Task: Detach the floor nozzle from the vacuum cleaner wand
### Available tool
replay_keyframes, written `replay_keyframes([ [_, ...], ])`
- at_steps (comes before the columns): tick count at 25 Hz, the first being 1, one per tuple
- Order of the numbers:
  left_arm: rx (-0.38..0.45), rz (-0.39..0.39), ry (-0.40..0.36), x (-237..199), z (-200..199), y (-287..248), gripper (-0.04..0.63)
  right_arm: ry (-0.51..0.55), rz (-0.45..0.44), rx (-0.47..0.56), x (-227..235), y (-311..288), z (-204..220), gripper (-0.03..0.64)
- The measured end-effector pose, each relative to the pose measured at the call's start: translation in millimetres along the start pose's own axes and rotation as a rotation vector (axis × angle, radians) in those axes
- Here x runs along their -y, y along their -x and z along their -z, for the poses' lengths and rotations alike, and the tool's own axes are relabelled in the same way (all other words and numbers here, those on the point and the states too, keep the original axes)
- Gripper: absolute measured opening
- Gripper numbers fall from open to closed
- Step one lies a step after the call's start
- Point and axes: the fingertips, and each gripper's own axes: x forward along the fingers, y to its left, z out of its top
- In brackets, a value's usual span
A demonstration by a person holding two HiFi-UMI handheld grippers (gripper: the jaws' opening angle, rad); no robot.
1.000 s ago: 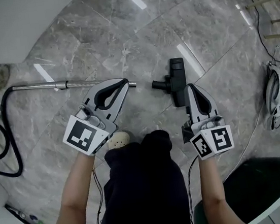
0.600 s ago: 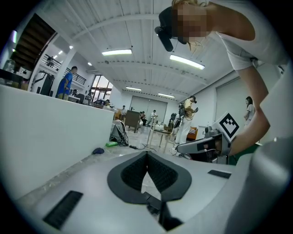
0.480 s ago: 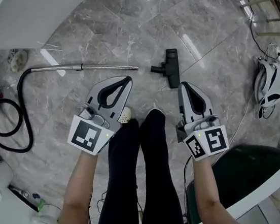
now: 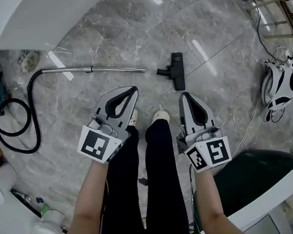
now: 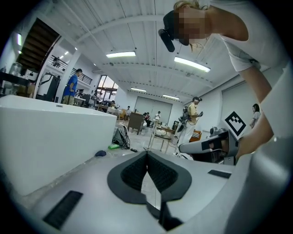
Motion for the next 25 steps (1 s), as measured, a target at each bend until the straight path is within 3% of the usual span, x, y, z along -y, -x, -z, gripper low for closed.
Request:
replay_keyframes([
  [12, 0.01, -0.001, -0.017, 10.9, -30.2, -7.8, 0.011, 0.08, -0.005, 0.007, 4.7, 4.0, -35.5, 0.015],
  [25, -0.047, 0.023, -0.019, 19.4, -19.3, -2.3, 0.011, 0.126, -0.047, -0.011, -3.8, 5.6, -38.3, 0.015],
])
